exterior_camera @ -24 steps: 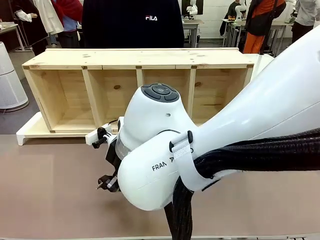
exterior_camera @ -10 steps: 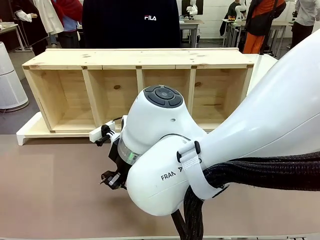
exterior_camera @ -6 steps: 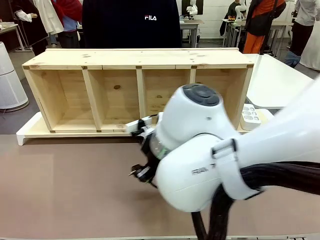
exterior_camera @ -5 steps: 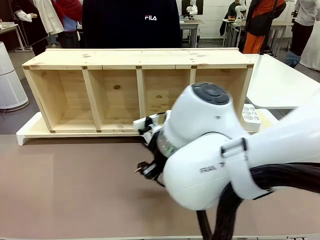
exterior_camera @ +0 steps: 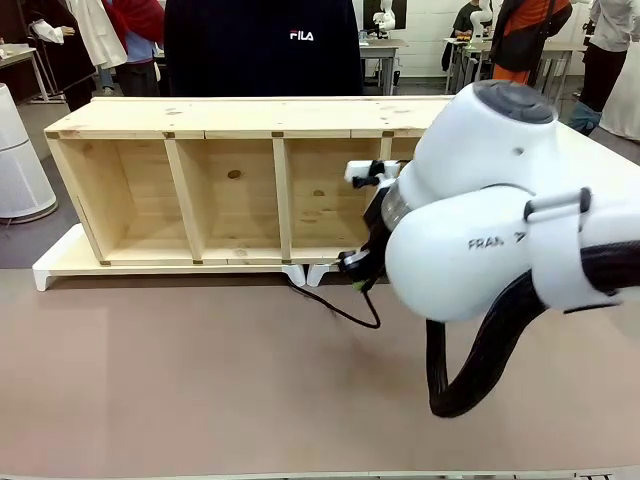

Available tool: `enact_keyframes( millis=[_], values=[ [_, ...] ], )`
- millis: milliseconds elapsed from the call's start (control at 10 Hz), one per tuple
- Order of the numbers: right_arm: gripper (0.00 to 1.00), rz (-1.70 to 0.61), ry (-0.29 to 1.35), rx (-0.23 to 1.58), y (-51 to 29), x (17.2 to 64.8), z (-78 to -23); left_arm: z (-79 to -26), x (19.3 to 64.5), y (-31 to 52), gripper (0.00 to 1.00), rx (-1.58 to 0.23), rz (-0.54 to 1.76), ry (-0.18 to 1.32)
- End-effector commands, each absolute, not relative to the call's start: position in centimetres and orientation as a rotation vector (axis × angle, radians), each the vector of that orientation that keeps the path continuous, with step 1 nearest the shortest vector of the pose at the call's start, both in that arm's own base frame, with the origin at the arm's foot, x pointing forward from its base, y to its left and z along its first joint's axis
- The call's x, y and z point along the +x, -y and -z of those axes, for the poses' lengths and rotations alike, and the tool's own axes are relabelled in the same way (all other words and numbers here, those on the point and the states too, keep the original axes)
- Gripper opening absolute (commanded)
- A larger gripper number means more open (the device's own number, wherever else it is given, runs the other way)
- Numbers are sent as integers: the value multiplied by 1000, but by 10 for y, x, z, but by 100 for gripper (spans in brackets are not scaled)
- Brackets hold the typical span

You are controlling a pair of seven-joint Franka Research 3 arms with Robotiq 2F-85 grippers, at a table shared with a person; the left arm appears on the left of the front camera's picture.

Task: Perform cable management.
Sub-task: Pull the grasped Power Cable to the location of the Power Strip.

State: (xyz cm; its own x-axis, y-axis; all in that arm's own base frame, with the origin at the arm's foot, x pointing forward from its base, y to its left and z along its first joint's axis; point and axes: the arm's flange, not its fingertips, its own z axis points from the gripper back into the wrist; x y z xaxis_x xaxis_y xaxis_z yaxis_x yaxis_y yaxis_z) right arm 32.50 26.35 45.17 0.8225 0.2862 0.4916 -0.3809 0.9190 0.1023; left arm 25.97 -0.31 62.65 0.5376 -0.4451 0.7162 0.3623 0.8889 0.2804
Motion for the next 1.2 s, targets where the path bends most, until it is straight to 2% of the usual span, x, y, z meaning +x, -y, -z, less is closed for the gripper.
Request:
enact_keyframes(
  millis=[0,700,1100],
  values=[
    [16,-242,509,177,-196,267,-419,-627,259,3,100,103,481,882],
    [16,90,574,171,-88,245,-433,-627,259,3,100,103,481,882],
    [16,181,574,172,-55,237,-429,-627,259,3,100,103,481,882]
  ],
)
